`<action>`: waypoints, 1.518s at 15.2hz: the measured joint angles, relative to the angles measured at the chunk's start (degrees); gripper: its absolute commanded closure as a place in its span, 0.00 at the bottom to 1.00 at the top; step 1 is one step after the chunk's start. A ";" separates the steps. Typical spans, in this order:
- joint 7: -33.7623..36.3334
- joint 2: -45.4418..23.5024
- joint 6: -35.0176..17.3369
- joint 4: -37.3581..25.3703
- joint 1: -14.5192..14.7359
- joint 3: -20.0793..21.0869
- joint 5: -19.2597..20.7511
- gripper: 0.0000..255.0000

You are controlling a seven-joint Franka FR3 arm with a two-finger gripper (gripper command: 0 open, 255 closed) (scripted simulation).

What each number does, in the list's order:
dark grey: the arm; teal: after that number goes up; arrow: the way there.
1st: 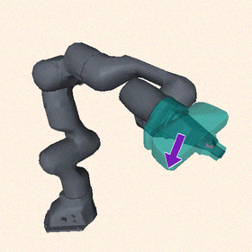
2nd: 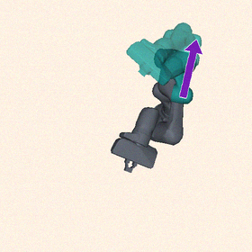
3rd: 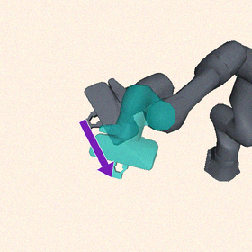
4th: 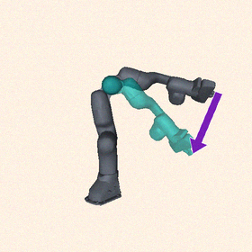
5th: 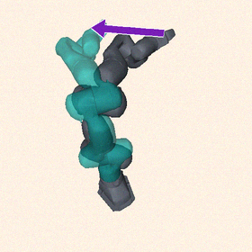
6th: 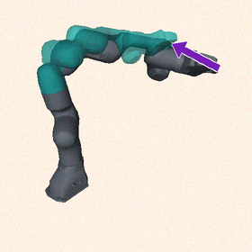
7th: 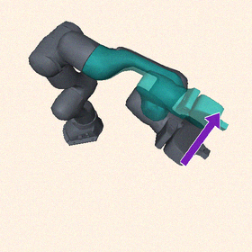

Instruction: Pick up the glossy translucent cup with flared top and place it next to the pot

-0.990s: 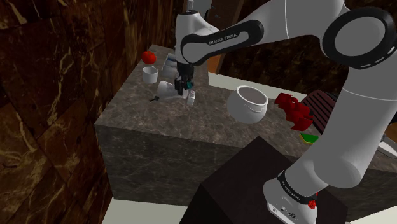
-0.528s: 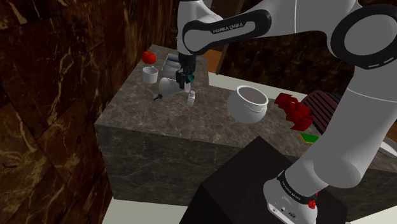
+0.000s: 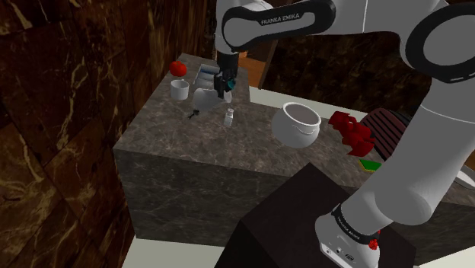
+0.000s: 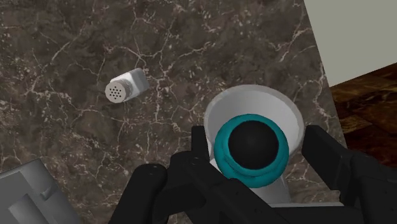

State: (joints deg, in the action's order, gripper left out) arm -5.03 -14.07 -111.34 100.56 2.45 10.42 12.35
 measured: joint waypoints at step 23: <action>-25.62 29.80 -11.00 36.25 -13.74 -13.83 -0.37 1.00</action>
State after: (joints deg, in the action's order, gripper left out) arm -30.65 15.74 -122.35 136.80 -11.29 -3.41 11.98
